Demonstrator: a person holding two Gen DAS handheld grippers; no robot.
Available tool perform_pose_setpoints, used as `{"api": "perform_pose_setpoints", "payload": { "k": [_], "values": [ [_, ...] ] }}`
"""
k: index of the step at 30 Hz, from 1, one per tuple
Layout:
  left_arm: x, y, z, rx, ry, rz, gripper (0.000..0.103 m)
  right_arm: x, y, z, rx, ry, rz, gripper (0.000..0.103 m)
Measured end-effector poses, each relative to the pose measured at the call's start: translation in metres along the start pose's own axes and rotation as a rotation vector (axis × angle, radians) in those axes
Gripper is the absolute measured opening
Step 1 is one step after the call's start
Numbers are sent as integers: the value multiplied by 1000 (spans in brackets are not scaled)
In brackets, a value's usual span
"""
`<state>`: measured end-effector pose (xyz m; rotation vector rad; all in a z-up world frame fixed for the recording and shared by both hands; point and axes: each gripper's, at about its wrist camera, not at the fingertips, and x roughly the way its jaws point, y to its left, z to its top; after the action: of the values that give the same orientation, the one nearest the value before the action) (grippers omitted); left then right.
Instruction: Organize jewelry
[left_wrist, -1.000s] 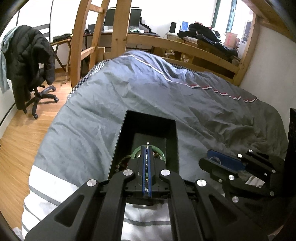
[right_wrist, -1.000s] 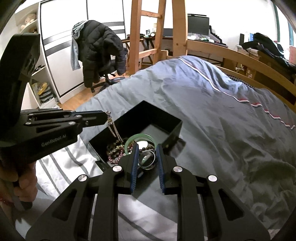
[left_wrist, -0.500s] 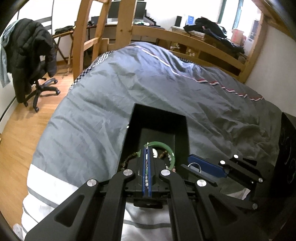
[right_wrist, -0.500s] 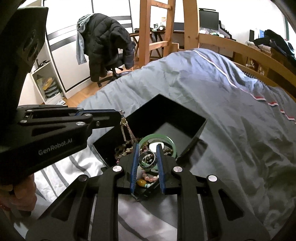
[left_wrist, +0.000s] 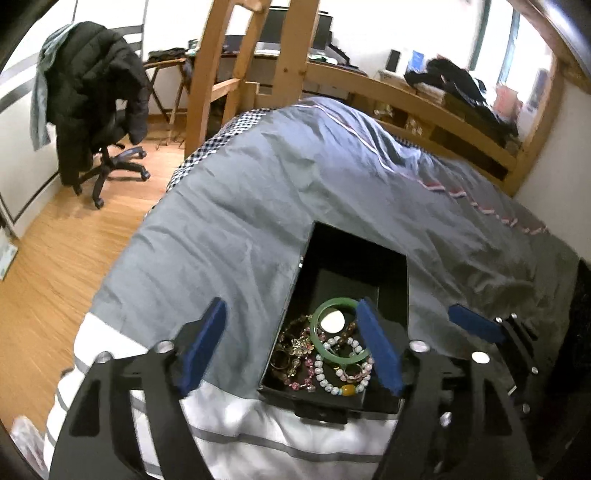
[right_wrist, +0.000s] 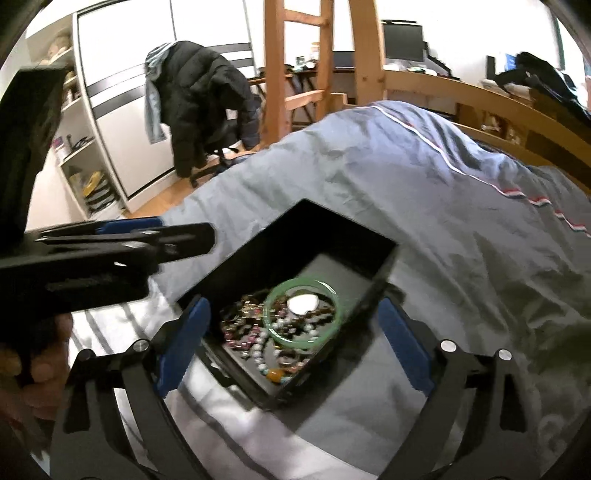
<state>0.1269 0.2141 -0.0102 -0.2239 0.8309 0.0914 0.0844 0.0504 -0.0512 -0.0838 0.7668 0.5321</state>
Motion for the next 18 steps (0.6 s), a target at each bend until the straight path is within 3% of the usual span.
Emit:
{"api": "perform_pose_setpoints", "payload": {
  "k": [3,7,10,18],
  "values": [
    [-8,8,2,-51,-15,33,93,-12,-7,3,19,-15,-13,96],
    [-26,14,5,-85,-26,31,94,-33,-6,9,26,-42,-15,99],
    [-48,8,6,-27,-55,91,97,-47,-3,13,22,-58,-18,99],
    [-90,-15,-10,91,-96,167,97,-86,4,14,24,-72,-27,99]
  ]
}}
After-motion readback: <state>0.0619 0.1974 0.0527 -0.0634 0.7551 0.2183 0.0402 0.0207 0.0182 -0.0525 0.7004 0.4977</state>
